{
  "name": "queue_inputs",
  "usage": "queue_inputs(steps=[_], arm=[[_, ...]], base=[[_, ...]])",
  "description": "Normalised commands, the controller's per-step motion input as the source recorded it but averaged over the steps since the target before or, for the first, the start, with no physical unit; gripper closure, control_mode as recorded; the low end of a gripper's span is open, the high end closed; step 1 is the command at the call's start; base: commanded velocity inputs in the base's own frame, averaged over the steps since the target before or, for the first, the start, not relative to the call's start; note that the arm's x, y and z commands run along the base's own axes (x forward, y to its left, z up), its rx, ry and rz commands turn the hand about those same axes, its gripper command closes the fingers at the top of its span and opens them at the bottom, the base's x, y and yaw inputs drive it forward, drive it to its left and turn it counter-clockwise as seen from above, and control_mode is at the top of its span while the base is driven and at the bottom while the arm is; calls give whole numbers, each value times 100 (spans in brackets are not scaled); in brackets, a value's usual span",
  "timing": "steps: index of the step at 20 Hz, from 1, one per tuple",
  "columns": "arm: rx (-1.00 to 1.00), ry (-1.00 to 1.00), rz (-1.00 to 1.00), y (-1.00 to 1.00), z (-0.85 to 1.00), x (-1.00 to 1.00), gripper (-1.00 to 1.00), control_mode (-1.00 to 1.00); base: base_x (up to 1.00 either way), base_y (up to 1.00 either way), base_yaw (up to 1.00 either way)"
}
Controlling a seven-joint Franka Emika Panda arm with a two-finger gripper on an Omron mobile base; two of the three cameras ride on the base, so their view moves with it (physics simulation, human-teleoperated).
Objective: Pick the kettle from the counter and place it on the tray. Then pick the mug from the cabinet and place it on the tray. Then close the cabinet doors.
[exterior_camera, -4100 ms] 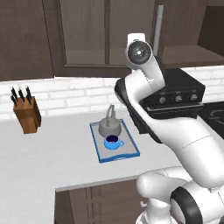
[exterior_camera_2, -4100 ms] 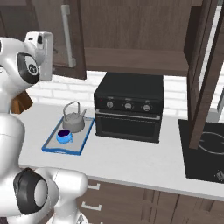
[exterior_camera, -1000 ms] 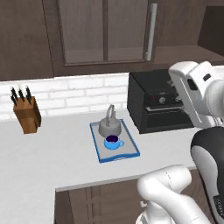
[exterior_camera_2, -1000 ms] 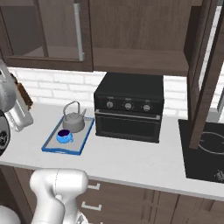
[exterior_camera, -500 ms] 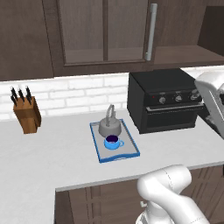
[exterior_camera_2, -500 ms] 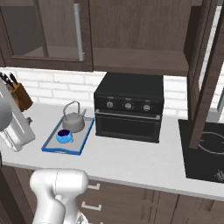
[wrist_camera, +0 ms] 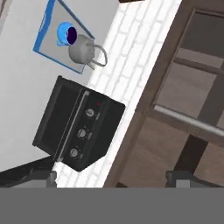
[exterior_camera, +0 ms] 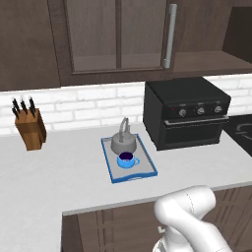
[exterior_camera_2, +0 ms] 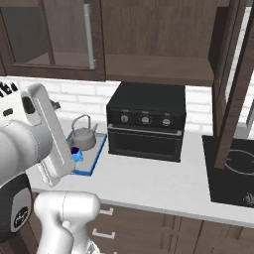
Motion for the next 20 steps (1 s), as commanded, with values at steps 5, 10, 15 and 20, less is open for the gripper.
queue_inputs(steps=[5,10,15,20], arm=[[14,-1,-36,-76,0,11,-100,-100],[17,-4,-33,-69,4,-21,-100,-100],[12,-7,-27,-72,6,-26,-100,-100],[11,-2,-21,-74,7,-10,-100,-100]], base=[[0,0,0],[0,0,0],[0,0,0],[0,0,0]])
